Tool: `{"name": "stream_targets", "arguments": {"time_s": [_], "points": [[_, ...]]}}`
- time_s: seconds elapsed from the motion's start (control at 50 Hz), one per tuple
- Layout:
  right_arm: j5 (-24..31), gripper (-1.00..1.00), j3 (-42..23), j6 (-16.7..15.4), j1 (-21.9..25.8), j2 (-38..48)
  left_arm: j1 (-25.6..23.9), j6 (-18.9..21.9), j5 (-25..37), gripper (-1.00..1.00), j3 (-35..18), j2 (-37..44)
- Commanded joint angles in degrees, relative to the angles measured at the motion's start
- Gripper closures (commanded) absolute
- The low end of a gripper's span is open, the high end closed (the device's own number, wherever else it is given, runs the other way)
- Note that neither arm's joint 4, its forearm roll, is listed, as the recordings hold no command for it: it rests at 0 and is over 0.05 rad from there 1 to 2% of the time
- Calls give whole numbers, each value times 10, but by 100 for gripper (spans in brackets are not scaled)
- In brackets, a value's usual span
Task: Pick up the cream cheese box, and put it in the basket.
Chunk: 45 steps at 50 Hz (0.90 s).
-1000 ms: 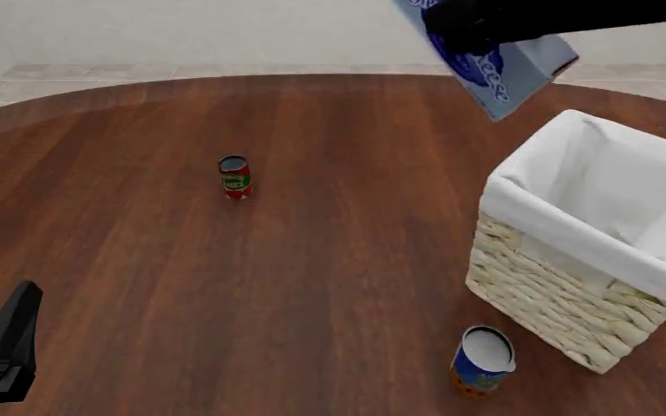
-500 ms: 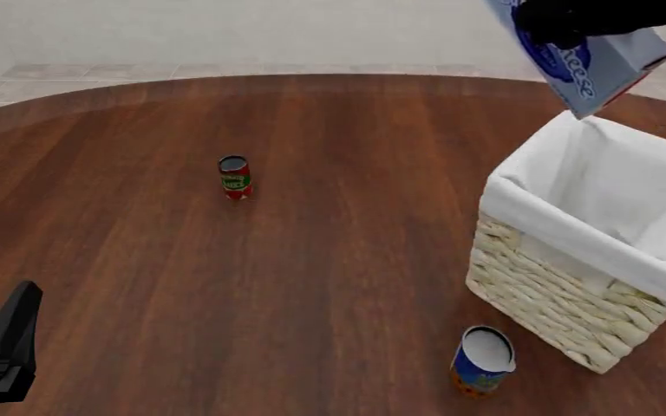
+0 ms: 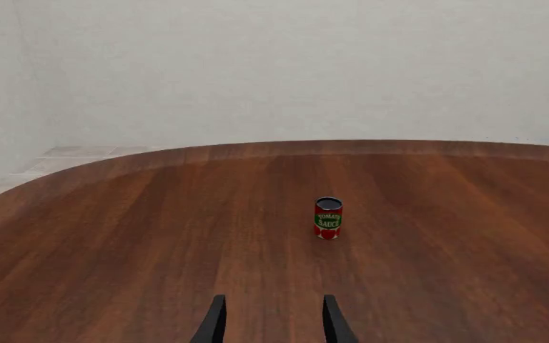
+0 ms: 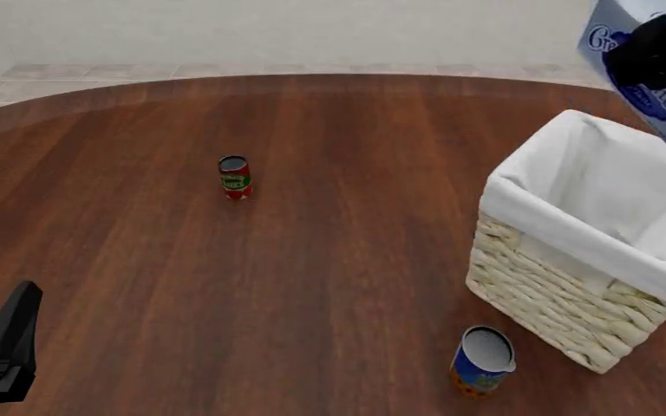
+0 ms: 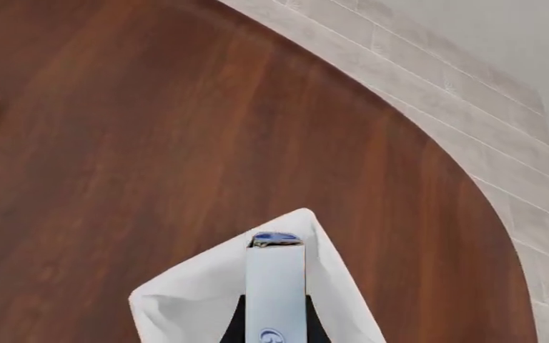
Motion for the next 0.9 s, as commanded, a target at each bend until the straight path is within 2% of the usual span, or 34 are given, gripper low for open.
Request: {"name": "stream_targets", "arguments": {"time_s": [0.02, 0.2, 0.22, 0.24, 0.28, 0.38, 0.42, 0.46, 0.5, 0.7, 0.9], "points": [[12, 100, 27, -4, -58, -26, 0, 0, 0, -100, 0, 0], [12, 100, 39, 14, -83, -27, 0, 0, 0, -100, 0, 0], [13, 100, 35, 29, -85, -26, 0, 0, 0, -100, 0, 0], [12, 100, 40, 24, -83, -29, 0, 0, 0, -100, 0, 0], [14, 100, 40, 51, -78, -29, 0, 0, 0, -100, 0, 0], [-2, 100, 74, 54, -82, -31, 0, 0, 0, -100, 0, 0], [-1, 100, 75, 65, -82, -26, 0, 0, 0, -100, 0, 0], [-2, 100, 75, 63, -90, -23, 0, 0, 0, -100, 0, 0], [4, 100, 69, 78, -89, -20, 0, 0, 0, -100, 0, 0], [10, 100, 76, 73, -90, -21, 0, 0, 0, -100, 0, 0], [1, 100, 67, 87, -90, 2, 0, 0, 0, -100, 0, 0]]}}
